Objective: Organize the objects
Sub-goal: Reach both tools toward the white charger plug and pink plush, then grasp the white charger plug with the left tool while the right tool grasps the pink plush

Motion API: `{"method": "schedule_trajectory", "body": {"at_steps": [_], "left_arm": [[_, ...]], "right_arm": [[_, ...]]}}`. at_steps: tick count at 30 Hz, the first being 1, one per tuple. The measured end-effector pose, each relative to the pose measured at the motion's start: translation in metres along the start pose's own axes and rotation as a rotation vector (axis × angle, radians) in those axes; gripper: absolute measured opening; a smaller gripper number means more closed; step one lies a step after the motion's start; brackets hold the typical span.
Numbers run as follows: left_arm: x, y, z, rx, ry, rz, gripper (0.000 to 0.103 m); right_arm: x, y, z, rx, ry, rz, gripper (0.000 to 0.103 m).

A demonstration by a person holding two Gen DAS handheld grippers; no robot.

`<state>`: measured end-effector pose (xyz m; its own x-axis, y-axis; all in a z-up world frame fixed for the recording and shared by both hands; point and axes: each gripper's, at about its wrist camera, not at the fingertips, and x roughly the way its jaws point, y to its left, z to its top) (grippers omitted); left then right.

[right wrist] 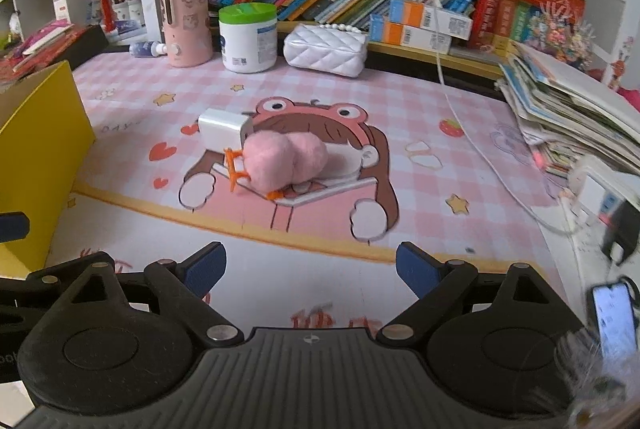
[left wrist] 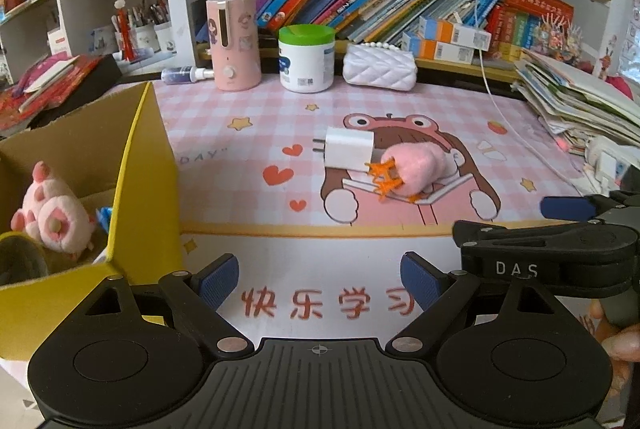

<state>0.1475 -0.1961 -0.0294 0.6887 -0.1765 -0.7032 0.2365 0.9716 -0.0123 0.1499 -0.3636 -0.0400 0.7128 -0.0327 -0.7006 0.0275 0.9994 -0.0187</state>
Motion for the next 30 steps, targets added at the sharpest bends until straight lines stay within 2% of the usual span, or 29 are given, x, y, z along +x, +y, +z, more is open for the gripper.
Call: {"method": "schedule_trajectory", "body": {"at_steps": [8, 16, 20, 22, 27, 30], "left_arm": [[0.014, 0.0, 0.015, -0.022, 0.0, 0.039, 0.09], [0.023, -0.002, 0.022, -0.014, 0.015, 0.073, 0.09], [0.023, 0.0, 0.024, -0.013, 0.022, 0.091, 0.09], [0.023, 0.001, 0.024, -0.01, 0.024, 0.091, 0.09], [0.023, 0.001, 0.026, -0.011, 0.019, 0.098, 0.09], [0.026, -0.001, 0.029, -0.014, 0.014, 0.092, 0.09]], "right_arm": [[0.027, -0.006, 0.023, -0.053, -0.064, 0.093, 0.087], [0.07, 0.004, 0.04, -0.249, -0.11, 0.163, 0.087], [0.096, 0.012, 0.043, -0.359, -0.063, 0.176, 0.085], [0.106, 0.015, 0.042, -0.386, -0.039, 0.151, 0.082], [0.115, 0.014, 0.04, -0.402, -0.056, 0.142, 0.076], [0.11, 0.009, 0.04, -0.364, -0.052, 0.165, 0.076]]}}
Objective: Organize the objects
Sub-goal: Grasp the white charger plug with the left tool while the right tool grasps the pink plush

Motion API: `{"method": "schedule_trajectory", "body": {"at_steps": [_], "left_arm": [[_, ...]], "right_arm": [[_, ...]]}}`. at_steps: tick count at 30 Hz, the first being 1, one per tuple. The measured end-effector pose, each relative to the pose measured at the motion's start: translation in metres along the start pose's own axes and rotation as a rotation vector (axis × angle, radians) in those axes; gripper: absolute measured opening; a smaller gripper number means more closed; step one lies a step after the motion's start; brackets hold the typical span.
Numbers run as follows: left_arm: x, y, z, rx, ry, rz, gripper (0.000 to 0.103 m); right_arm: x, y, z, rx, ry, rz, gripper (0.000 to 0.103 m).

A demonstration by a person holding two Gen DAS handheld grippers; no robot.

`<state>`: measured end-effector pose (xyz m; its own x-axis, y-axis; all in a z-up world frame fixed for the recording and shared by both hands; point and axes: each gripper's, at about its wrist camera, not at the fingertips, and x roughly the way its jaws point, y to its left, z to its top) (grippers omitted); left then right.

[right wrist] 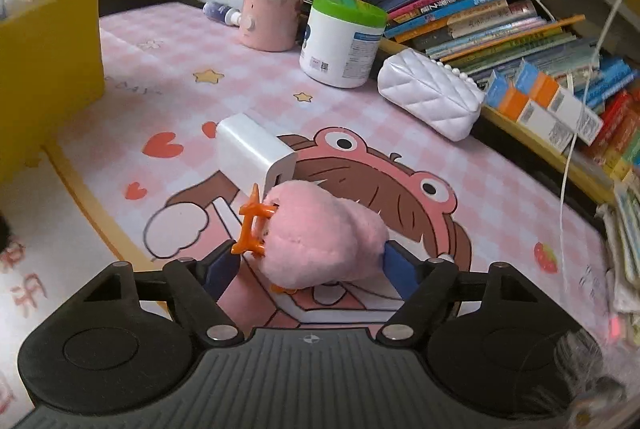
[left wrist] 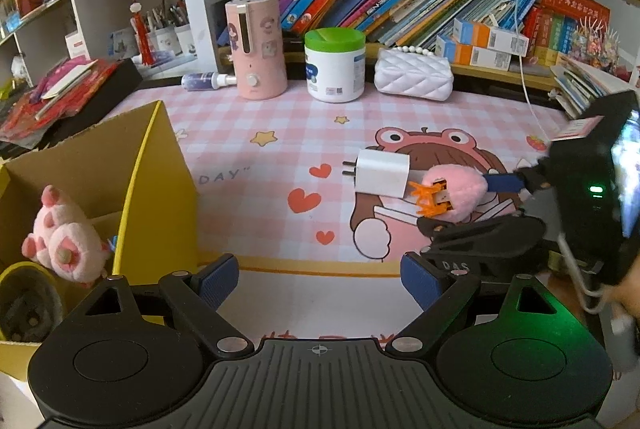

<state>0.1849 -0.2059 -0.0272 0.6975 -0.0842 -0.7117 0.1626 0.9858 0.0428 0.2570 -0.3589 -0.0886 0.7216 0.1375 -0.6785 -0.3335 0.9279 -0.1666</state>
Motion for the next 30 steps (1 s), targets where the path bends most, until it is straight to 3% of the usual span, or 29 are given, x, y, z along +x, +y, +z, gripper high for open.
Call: {"method": "schedule_trajectory", "body": {"at_steps": [7, 17, 21, 30], "left_arm": [[0.018, -0.009, 0.01, -0.026, 0.011, -0.046, 0.09], [0.065, -0.024, 0.03, -0.018, 0.0, -0.07, 0.09], [0.086, -0.032, 0.039, -0.021, -0.002, -0.096, 0.09], [0.133, -0.035, 0.053, -0.042, 0.022, -0.079, 0.088]], "right_arm": [[-0.04, -0.017, -0.006, 0.106, -0.057, -0.05, 0.076], [-0.08, -0.043, -0.03, 0.294, -0.028, -0.082, 0.076], [-0.091, -0.042, -0.039, 0.297, -0.017, -0.081, 0.076], [-0.102, -0.045, -0.052, 0.294, 0.021, -0.109, 0.076]]}}
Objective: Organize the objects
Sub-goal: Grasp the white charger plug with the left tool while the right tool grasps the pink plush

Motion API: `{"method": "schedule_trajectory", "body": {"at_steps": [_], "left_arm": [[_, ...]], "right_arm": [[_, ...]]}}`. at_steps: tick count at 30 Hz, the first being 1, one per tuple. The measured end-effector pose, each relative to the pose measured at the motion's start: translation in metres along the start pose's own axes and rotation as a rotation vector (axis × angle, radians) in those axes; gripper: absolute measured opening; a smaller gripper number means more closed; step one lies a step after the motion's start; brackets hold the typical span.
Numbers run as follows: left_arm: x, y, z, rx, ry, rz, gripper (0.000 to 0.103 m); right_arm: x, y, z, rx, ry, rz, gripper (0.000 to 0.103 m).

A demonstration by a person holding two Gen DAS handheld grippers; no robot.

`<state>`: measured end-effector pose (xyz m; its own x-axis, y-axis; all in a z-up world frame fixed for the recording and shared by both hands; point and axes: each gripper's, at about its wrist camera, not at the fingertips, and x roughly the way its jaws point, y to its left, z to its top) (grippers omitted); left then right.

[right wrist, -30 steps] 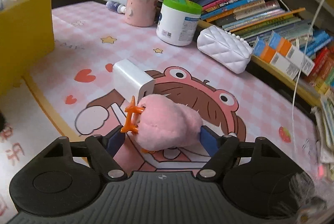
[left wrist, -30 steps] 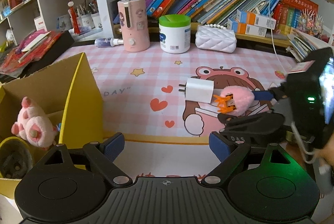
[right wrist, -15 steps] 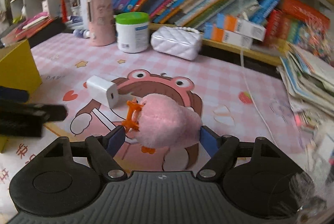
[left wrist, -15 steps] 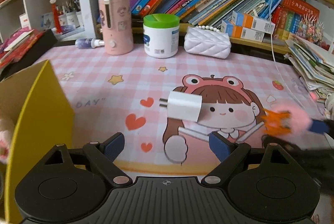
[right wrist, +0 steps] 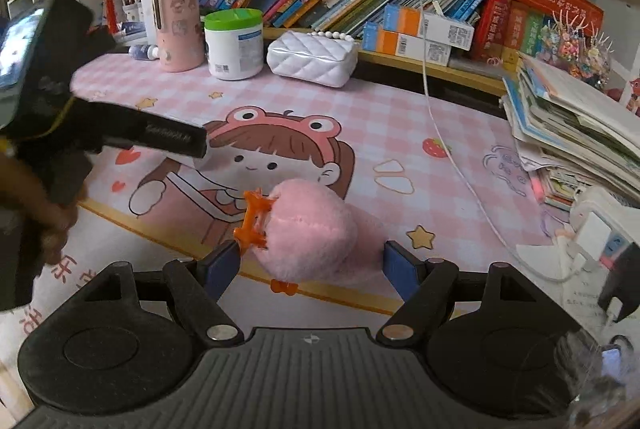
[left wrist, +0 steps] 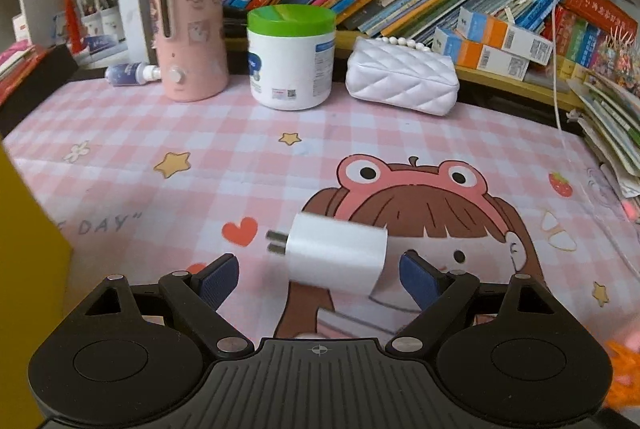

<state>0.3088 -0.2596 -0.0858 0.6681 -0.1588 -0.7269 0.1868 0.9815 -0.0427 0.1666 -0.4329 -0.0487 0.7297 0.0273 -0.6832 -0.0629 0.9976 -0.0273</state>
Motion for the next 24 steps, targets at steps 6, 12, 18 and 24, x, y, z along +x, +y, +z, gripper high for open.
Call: {"method": "schedule_trajectory", "body": {"at_steps": [6, 12, 18, 24], "left_arm": [[0.018, 0.002, 0.002, 0.013, 0.006, 0.02, 0.082], [0.017, 0.006, -0.001, 0.025, 0.001, -0.016, 0.065], [-0.012, 0.019, -0.01, -0.021, -0.019, -0.058, 0.065], [-0.058, 0.032, -0.022, -0.084, -0.049, -0.101, 0.065]], "right_arm": [[-0.005, -0.001, -0.002, -0.013, 0.008, -0.009, 0.074], [-0.002, -0.003, -0.002, 0.005, 0.043, 0.014, 0.024], [0.0, 0.005, -0.002, -0.015, 0.056, 0.012, 0.026], [-0.002, 0.005, 0.008, -0.024, -0.003, -0.022, 0.036]]}}
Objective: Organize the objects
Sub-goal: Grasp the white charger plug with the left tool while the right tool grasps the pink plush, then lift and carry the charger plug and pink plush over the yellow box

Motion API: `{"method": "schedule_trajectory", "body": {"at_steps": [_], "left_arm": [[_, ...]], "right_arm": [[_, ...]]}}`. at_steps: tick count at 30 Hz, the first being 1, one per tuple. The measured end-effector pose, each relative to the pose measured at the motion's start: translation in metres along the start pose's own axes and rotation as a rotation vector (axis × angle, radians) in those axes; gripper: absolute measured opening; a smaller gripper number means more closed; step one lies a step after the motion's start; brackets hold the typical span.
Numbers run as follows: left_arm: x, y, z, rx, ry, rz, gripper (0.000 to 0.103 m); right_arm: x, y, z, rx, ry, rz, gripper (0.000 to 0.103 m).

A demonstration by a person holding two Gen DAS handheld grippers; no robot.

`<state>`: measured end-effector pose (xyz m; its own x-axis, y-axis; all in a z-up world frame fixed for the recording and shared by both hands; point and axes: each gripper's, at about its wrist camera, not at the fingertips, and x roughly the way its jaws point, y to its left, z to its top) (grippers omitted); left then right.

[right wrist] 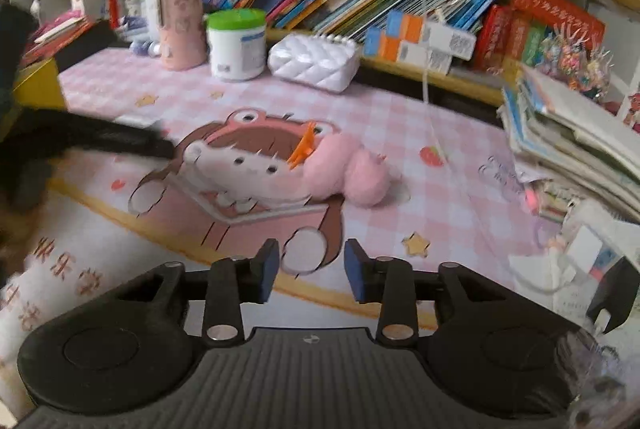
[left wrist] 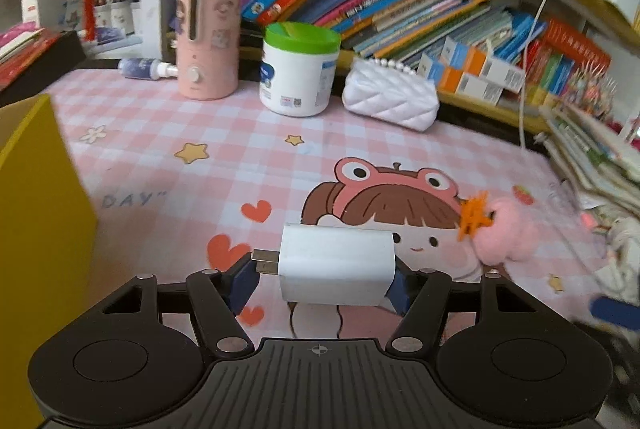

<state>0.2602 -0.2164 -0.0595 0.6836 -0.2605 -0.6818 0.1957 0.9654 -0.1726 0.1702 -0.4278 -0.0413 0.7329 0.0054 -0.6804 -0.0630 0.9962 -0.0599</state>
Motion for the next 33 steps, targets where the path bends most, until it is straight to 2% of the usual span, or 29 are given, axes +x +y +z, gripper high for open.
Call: {"method": "schedule_trajectory", "body": {"at_steps": [2, 4, 6, 10, 12, 14, 19, 22, 23, 26, 31, 33], "left_arm": [[-0.014, 0.004, -0.004, -0.02, -0.006, -0.008, 0.065], [-0.026, 0.005, -0.008, -0.03, -0.004, -0.013, 0.065], [-0.037, 0.006, -0.012, -0.03, 0.002, -0.015, 0.065], [-0.058, 0.004, -0.02, -0.02, 0.007, -0.022, 0.065], [-0.067, 0.002, -0.024, -0.006, 0.006, -0.021, 0.065], [-0.074, 0.003, -0.025, -0.005, 0.008, -0.026, 0.065], [-0.084, 0.005, -0.029, -0.013, 0.008, -0.014, 0.065], [-0.09, 0.006, -0.031, -0.019, 0.005, -0.007, 0.065], [-0.091, 0.007, -0.032, -0.022, 0.005, -0.005, 0.065], [-0.095, 0.01, -0.034, -0.034, 0.003, 0.006, 0.065], [-0.101, 0.012, -0.035, -0.041, -0.01, 0.008, 0.065], [-0.103, 0.011, -0.036, -0.039, -0.015, 0.002, 0.065]], "right_arm": [[0.004, -0.004, 0.004, 0.016, -0.005, -0.011, 0.038], [0.01, -0.008, 0.008, 0.031, -0.013, -0.025, 0.046], [0.018, -0.012, 0.012, 0.048, -0.021, -0.035, 0.061], [0.037, -0.018, 0.019, 0.078, -0.033, -0.051, 0.074], [0.05, -0.02, 0.023, 0.078, -0.028, -0.059, 0.086], [0.064, -0.019, 0.027, 0.048, -0.025, -0.079, 0.093], [0.103, -0.009, 0.037, -0.139, -0.002, -0.089, 0.095], [0.12, -0.006, 0.04, -0.242, 0.015, -0.074, 0.09], [0.124, -0.006, 0.041, -0.255, 0.017, -0.068, 0.084], [0.131, -0.01, 0.045, -0.253, 0.016, -0.047, 0.076], [0.131, -0.016, 0.048, -0.195, 0.033, -0.025, 0.074], [0.124, -0.017, 0.048, -0.135, 0.038, -0.02, 0.074]]}}
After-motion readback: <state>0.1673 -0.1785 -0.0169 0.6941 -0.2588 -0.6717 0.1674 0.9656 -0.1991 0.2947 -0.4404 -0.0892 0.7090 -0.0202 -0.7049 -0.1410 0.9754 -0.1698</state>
